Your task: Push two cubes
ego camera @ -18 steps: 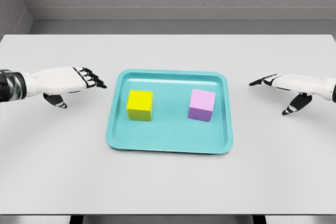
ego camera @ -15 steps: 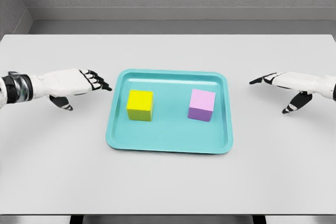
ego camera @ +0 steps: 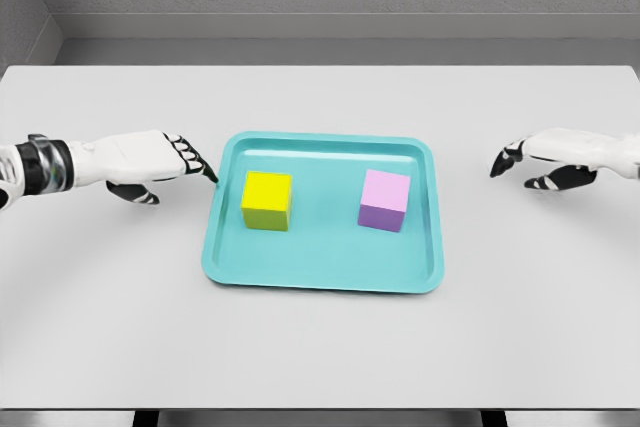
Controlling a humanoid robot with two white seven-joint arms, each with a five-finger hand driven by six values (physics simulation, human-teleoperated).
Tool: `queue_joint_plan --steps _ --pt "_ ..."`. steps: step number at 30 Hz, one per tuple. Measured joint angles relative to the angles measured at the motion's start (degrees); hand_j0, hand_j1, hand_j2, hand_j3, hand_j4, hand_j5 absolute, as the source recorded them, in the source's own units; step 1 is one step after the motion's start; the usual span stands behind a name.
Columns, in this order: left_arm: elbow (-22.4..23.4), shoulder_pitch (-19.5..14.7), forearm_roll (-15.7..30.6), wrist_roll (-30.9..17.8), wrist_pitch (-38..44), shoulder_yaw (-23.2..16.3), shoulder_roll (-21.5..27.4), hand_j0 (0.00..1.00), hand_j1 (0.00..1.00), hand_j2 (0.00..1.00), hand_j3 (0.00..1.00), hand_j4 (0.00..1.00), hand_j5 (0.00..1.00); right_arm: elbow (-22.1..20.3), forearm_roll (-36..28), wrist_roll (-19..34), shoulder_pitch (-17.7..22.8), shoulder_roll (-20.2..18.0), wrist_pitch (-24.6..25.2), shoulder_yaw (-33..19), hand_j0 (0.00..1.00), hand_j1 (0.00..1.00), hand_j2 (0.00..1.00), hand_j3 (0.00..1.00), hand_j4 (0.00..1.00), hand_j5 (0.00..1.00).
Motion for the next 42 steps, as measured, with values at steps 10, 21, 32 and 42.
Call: queue_joint_plan --steps 10,21,32,42 --pt "-4.69 -0.44 0.28 0.0 0.0 1.03 1.19 0.63 0.63 0.63 0.63 0.63 0.63 -5.9 2.46 -0.01 -8.96 1.76 0.06 9.1 0.14 0.14 0.14 0.14 0.14 0.14" --pt "-12.18 0.35 0.31 0.0 0.0 1.32 2.27 0.59 0.59 0.59 0.59 0.59 0.59 -12.66 6.77 -0.01 -9.49 2.65 0.01 15.68 0.14 0.14 0.14 0.14 0.14 0.14" --pt "-9.7 0.44 -0.14 0.0 0.0 0.75 1.75 0.59 0.59 0.59 0.59 0.59 0.59 -14.58 7.95 -0.01 -9.84 3.04 0.01 17.26 0.14 0.14 0.14 0.14 0.14 0.14" --pt "-4.91 0.26 -0.42 0.0 -0.01 0.74 -2.69 0.59 0.59 0.59 0.59 0.59 0.59 -14.31 9.72 -0.01 -9.93 4.61 0.01 18.43 0.14 0.14 0.14 0.14 0.14 0.14"
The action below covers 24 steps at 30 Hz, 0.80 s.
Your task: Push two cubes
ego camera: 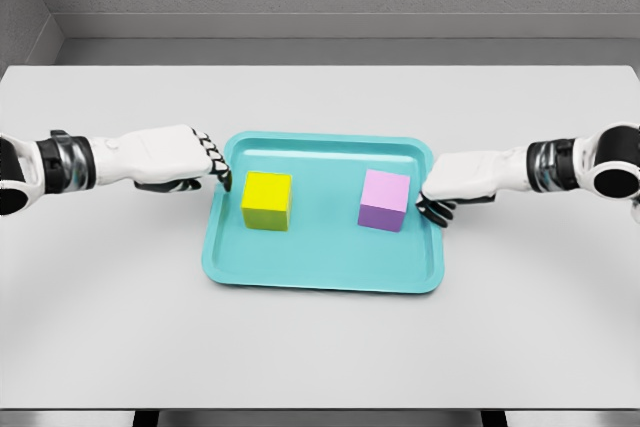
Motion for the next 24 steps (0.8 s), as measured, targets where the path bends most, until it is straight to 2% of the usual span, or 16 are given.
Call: queue_joint_plan --steps 13,24 --pt "1.27 0.18 -0.02 0.0 0.0 -0.22 -0.96 0.59 0.59 0.59 0.59 0.59 0.59 0.42 2.8 -0.33 -0.7 1.98 0.21 1.52 0.14 0.14 0.14 0.14 0.14 0.14" --pt "2.38 0.18 -0.16 0.0 0.0 -0.31 -2.1 0.59 0.59 0.59 0.59 0.59 0.59 0.51 2.69 -0.08 -1.23 3.23 0.03 1.84 0.14 0.14 0.14 0.14 0.14 0.14"
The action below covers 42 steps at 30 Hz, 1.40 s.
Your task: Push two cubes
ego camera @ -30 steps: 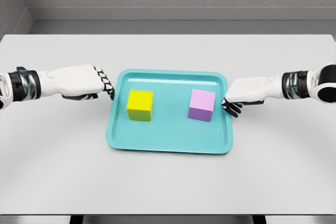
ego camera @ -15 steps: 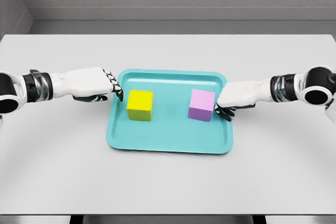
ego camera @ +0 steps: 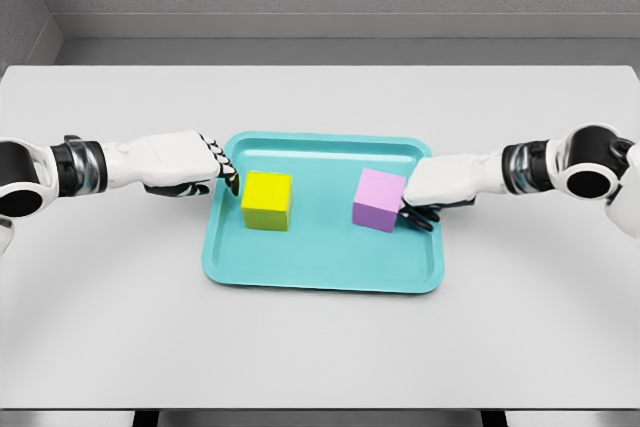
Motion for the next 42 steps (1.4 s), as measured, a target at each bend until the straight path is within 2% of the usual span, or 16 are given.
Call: queue_joint_plan --steps 15,22,26,31,42 --pt "0.5 0.0 0.17 0.03 0.15 -0.71 -1.86 0.59 0.59 0.59 0.59 0.59 0.59 0.22 0.74 0.07 -0.88 2.51 -0.02 1.55 0.14 0.14 0.14 0.14 0.14 0.14" --pt "0.38 0.0 0.28 0.03 0.22 -0.81 -2.6 0.59 0.59 0.59 0.59 0.59 0.59 2.36 1.21 0.08 -1.32 2.97 -0.01 1.59 0.14 0.14 0.14 0.14 0.14 0.14" --pt "0.54 -0.09 0.01 0.01 0.06 -0.89 -3.17 0.59 0.59 0.59 0.59 0.59 0.59 4.02 -1.77 0.85 -1.76 3.32 0.16 1.68 0.14 0.14 0.14 0.14 0.14 0.14" --pt "0.96 -0.18 -0.65 0.0 0.04 -0.84 -3.85 0.59 0.59 0.59 0.59 0.59 0.59 6.43 -1.93 1.0 -2.2 4.82 0.16 1.68 0.14 0.14 0.14 0.14 0.14 0.14" --pt "1.09 -0.18 -0.87 0.0 -0.01 -0.86 -4.81 0.59 0.59 0.59 0.59 0.59 0.59 8.28 -1.96 1.6 -2.9 6.59 0.28 1.68 0.14 0.14 0.14 0.14 0.14 0.14"
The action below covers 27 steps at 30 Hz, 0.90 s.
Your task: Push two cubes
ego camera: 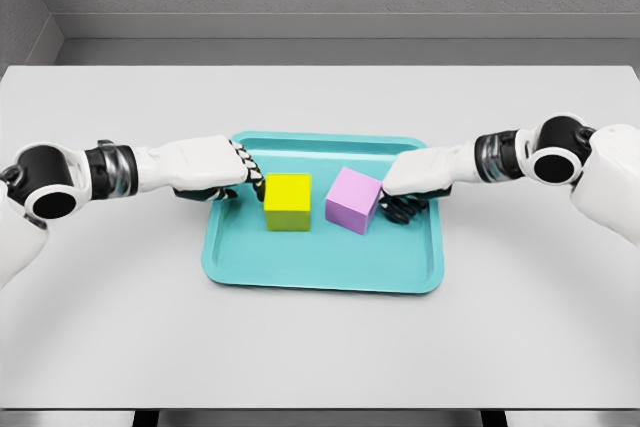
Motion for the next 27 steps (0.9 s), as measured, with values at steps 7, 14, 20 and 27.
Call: queue_joint_plan --steps 7,14,20,27 --pt "0.0 -0.09 0.01 0.01 0.05 -0.01 -0.21 0.59 0.59 0.59 0.59 0.59 0.59 1.7 -2.19 0.48 -0.09 0.43 0.32 -0.04 0.14 0.14 0.14 0.14 0.14 0.14" --pt "-0.03 -0.09 0.32 0.05 0.25 0.06 -0.24 0.59 0.59 0.59 0.59 0.59 0.59 2.57 -3.07 1.2 -0.53 0.9 0.22 0.0 0.14 0.14 0.14 0.14 0.14 0.14" --pt "0.31 -0.09 0.35 0.05 0.28 0.05 -0.54 0.59 0.59 0.59 0.59 0.59 0.59 3.93 0.19 0.48 -1.32 1.8 -0.16 -0.07 0.14 0.14 0.14 0.14 0.14 0.14" --pt "0.54 -0.09 0.48 0.08 0.44 0.13 -0.9 0.59 0.59 0.59 0.59 0.59 0.59 4.99 2.08 -0.52 -1.67 2.31 -0.15 -0.25 0.14 0.14 0.14 0.14 0.14 0.14"
